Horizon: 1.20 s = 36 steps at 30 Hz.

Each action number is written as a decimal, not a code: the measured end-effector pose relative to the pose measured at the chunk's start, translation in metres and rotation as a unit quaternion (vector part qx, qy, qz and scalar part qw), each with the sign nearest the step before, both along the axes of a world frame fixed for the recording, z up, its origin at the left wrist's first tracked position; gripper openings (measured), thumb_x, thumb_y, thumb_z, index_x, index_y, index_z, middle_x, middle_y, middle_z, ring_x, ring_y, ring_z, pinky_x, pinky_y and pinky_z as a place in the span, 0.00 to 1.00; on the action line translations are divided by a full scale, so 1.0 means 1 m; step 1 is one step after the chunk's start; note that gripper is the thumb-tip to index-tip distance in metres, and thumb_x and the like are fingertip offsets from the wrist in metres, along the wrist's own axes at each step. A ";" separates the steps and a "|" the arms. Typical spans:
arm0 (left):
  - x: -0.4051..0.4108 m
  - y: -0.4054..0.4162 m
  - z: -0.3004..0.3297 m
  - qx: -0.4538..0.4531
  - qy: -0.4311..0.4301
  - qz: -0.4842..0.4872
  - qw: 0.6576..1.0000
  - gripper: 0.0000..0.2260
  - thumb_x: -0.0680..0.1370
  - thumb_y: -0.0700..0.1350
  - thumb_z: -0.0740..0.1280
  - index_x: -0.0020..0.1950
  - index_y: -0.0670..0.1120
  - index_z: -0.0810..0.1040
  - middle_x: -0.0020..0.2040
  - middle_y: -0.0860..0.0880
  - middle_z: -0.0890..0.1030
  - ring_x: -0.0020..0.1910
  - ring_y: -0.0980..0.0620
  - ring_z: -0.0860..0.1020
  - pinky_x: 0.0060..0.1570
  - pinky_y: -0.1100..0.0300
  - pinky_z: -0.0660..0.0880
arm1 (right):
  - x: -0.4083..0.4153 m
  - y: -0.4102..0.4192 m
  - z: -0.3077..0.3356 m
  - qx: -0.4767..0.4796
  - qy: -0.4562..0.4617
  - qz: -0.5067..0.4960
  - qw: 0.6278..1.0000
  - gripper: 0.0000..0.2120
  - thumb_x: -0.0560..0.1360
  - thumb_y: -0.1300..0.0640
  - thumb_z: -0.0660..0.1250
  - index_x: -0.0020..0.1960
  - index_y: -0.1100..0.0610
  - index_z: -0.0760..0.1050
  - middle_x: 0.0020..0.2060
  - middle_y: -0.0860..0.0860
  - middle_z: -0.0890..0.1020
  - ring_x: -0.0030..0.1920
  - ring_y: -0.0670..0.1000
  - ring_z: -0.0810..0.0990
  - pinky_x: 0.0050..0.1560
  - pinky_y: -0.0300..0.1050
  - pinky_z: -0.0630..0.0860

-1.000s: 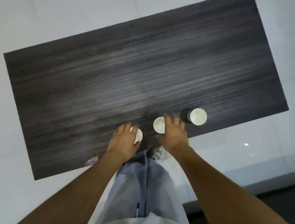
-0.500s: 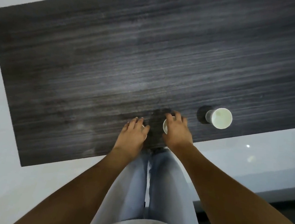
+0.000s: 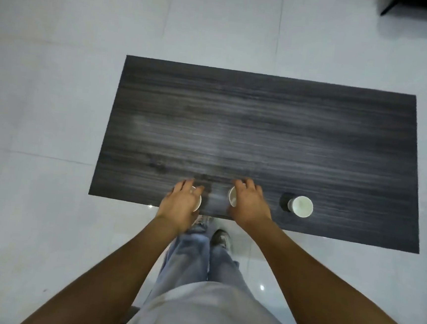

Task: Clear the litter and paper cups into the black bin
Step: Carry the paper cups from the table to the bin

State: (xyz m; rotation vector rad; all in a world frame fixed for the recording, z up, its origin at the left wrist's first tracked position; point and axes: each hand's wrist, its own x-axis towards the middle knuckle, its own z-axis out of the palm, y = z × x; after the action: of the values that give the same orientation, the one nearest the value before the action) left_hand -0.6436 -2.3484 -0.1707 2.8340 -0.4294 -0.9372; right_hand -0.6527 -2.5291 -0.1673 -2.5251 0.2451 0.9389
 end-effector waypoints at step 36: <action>0.017 0.552 0.128 -0.020 -0.062 0.300 0.952 0.31 0.76 0.49 0.66 0.76 0.51 0.57 0.74 0.48 0.61 0.73 0.48 0.58 0.61 0.52 0.70 | 0.105 0.542 0.102 0.055 -0.075 0.270 0.958 0.32 0.73 0.56 0.69 0.74 0.52 0.60 0.68 0.53 0.65 0.65 0.57 0.66 0.60 0.51 0.73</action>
State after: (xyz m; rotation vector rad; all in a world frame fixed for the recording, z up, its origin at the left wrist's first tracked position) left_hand -0.6261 -1.7967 -0.0425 2.7190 0.3870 -0.6138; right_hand -0.5480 -1.9873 -0.0650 -2.5838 -0.5563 0.9070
